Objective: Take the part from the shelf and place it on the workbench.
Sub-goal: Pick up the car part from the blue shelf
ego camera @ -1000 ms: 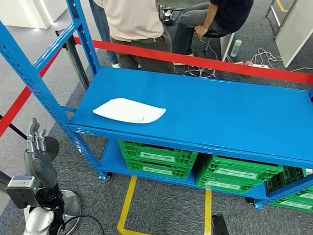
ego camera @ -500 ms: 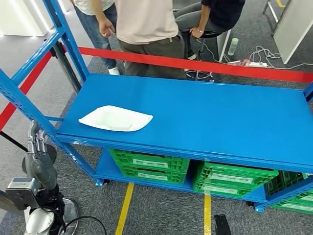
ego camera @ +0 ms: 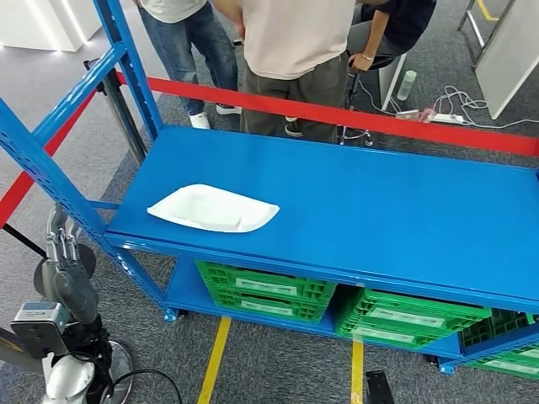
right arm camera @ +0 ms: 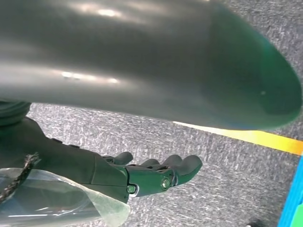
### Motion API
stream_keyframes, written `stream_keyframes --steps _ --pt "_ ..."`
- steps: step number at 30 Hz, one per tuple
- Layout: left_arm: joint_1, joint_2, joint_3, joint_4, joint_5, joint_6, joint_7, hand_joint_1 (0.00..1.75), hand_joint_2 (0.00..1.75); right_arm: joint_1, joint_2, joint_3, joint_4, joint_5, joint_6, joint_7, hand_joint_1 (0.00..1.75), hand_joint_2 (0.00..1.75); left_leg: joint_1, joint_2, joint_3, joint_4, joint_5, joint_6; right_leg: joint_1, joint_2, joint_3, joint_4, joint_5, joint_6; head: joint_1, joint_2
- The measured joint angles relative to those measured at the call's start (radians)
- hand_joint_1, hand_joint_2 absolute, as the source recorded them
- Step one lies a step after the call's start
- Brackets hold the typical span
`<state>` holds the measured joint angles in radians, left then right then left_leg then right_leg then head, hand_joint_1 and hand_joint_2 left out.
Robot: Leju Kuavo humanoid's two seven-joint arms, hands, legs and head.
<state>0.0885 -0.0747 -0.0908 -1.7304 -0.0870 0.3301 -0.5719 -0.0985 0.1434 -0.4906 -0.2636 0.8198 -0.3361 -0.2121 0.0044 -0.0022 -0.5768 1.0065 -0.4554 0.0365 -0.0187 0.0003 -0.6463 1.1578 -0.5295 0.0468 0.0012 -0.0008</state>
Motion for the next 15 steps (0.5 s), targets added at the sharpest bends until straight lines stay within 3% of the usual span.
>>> stream_keyframes --steps 2,3,7,9,11,12,13,15 --pt "-0.001 -0.001 0.000 0.000 0.000 0.001 0.000 0.00 0.00 -0.003 0.000 0.000 0.000 0.000 0.001 0.000 0.00 0.00 -0.002 -0.001 0.001 0.011 -0.009 -0.013 -0.002 0.001 0.052 -0.112 0.044 -0.002 0.000 0.000" --pt "-0.001 -0.001 0.000 0.000 0.000 0.002 0.000 0.00 0.00 -0.004 0.000 0.000 0.000 0.000 0.001 0.000 0.00 0.00 -0.004 -0.002 -0.001 0.015 -0.012 -0.019 -0.001 0.002 0.064 -0.133 0.046 -0.007 0.000 0.000" --pt "-0.002 -0.001 0.000 0.000 -0.003 0.006 0.000 0.00 0.00 -0.002 0.000 0.000 0.000 0.001 0.000 0.000 0.00 0.00 -0.001 -0.001 -0.005 0.034 -0.028 -0.037 -0.001 0.004 0.071 -0.138 0.045 -0.036 -0.004 0.000" --pt "-0.003 -0.001 0.000 0.000 -0.003 0.008 0.000 0.00 0.00 -0.004 -0.001 -0.001 0.000 0.002 0.000 0.000 0.00 0.00 0.001 0.000 -0.040 0.119 -0.079 -0.047 -0.004 0.003 0.074 -0.140 0.045 -0.046 -0.008 0.000" --pt "-0.002 -0.001 0.000 0.000 -0.003 0.009 0.000 0.00 0.00 -0.003 -0.001 0.000 0.000 0.003 0.001 0.000 0.00 0.00 0.003 0.000 -0.100 0.249 -0.136 -0.053 -0.003 0.002 0.074 -0.140 0.044 -0.050 -0.010 0.000" --pt "-0.001 -0.001 0.000 0.000 -0.003 0.010 0.001 0.00 0.00 -0.002 -0.001 0.000 0.000 0.003 0.002 0.000 0.00 0.00 0.003 0.000 -0.118 0.289 -0.144 -0.053 -0.003 0.002 0.075 -0.140 0.044 -0.050 -0.010 0.000" --pt "0.000 -0.001 0.000 0.000 -0.003 0.010 0.001 0.00 0.00 -0.002 -0.001 0.000 0.000 0.003 0.001 0.000 0.00 0.00 0.003 0.000 -0.121 0.293 -0.133 -0.052 -0.002 0.002 0.075 -0.140 0.043 -0.050 -0.010 0.000" --pt "-0.001 0.000 0.000 0.000 -0.003 0.010 0.002 0.00 0.00 -0.002 -0.001 0.000 0.000 0.003 0.001 0.000 0.00 0.00 0.002 0.000 -0.076 0.194 -0.065 -0.044 -0.002 0.004 0.079 -0.140 0.042 -0.049 -0.010 0.000"
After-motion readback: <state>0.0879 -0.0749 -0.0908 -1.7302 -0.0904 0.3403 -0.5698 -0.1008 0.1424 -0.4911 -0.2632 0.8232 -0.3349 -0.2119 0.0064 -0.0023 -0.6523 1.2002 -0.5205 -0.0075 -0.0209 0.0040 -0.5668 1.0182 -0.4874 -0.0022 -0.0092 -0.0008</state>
